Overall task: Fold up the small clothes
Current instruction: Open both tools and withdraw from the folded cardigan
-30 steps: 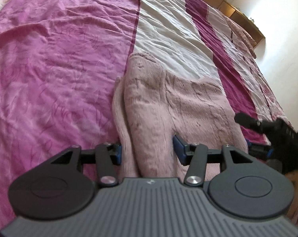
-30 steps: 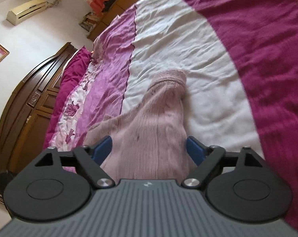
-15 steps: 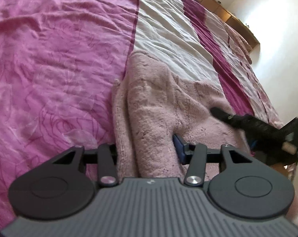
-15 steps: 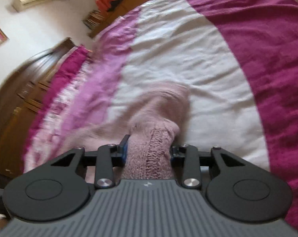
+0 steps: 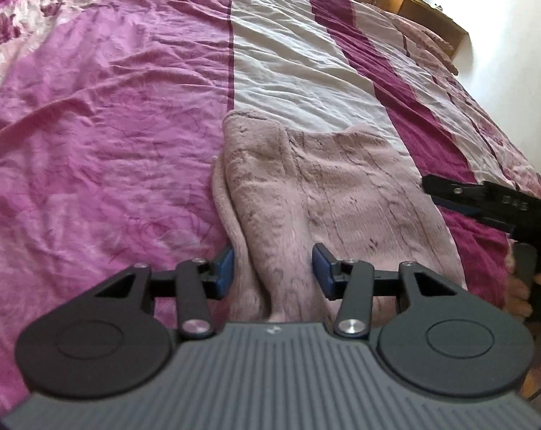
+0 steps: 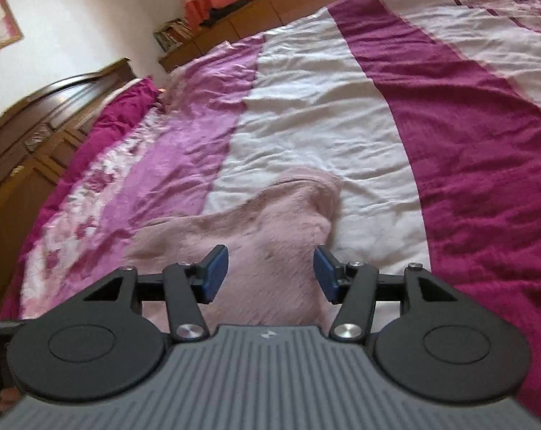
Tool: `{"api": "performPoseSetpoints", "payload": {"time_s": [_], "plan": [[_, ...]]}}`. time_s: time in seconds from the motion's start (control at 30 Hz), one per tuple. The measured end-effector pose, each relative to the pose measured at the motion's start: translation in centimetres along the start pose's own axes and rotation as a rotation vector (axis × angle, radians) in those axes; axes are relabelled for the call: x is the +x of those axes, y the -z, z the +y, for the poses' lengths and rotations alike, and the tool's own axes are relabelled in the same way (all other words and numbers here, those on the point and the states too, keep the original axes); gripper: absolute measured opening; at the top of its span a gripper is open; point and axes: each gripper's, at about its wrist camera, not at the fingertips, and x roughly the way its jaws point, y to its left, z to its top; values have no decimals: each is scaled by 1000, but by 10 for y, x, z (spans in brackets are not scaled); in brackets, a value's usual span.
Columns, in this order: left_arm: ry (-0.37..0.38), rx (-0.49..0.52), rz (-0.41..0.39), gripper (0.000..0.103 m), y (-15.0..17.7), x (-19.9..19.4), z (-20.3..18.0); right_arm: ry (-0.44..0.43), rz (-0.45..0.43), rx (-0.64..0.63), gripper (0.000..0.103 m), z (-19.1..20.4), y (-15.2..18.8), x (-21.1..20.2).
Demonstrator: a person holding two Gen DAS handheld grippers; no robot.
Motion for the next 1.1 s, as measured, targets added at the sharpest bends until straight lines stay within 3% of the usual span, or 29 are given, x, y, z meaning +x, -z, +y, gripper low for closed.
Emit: {"api": "performPoseSetpoints", "payload": {"time_s": [0.27, 0.4, 0.6, 0.8, 1.1], "plan": [[-31, -4, 1, 48, 17, -20, 5, -44, 12, -10, 61, 17, 30, -48], [-63, -11, 11, 50, 22, -9, 8, -23, 58, -28, 61, 21, 47, -37], [-77, -65, 11, 56, 29, -1, 21, 36, 40, -140, 61, 36, 59, -26], [-111, -41, -12, 56, 30, -21, 9, 36, 19, -91, 65, 35, 53, -38], [-176, -22, -58, 77, 43, -56, -12, 38, -1, -94, 81, 43, 56, -80]]}}
